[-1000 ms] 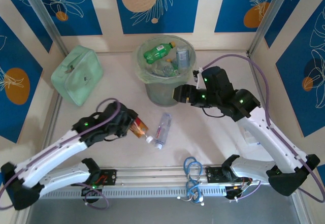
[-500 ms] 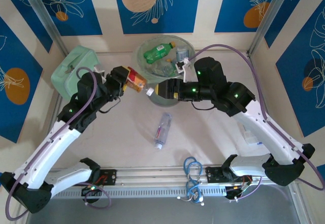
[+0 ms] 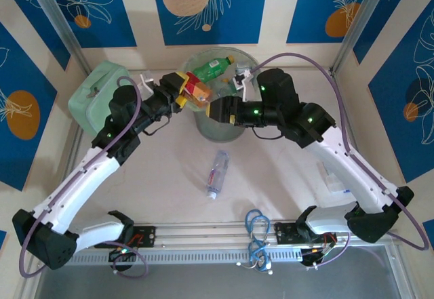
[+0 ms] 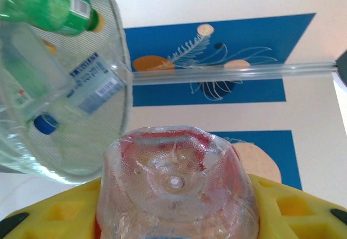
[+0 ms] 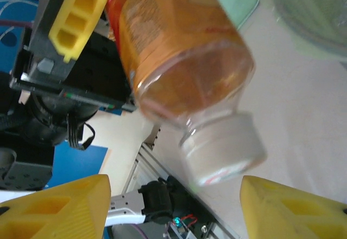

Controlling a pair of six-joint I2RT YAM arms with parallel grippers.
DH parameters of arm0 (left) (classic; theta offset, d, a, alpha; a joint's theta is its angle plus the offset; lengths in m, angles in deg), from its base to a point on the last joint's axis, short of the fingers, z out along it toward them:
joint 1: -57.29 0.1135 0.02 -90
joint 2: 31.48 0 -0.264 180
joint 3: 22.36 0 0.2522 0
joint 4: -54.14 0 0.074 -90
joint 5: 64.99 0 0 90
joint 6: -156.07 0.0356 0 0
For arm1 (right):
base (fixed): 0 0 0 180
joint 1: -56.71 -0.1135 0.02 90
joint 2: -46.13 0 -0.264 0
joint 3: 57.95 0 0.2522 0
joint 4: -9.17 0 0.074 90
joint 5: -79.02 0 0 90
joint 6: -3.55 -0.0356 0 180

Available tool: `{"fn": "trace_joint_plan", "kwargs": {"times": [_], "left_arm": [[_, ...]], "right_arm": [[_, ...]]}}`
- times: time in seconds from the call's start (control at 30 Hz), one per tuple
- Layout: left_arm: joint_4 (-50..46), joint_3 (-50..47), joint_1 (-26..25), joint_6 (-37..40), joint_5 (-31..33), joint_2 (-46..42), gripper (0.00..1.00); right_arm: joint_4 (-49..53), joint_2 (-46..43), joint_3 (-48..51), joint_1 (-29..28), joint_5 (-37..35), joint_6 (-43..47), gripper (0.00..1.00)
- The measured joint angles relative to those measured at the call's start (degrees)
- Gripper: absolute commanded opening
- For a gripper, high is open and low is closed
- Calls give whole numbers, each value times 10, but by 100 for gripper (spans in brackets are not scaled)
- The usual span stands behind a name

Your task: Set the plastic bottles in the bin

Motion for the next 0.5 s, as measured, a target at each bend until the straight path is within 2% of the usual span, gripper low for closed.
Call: {"fn": "trace_joint_plan", "kwargs": {"times": [0.13,0.5], "left_arm": [[42,0,3,-22,-19,11,45],[111,0,3,-50,-66,33,43]], "right_arm": [[-7,4,-5,19,11,-2,64],[-24,5,-5,38,26,-12,55]]}}
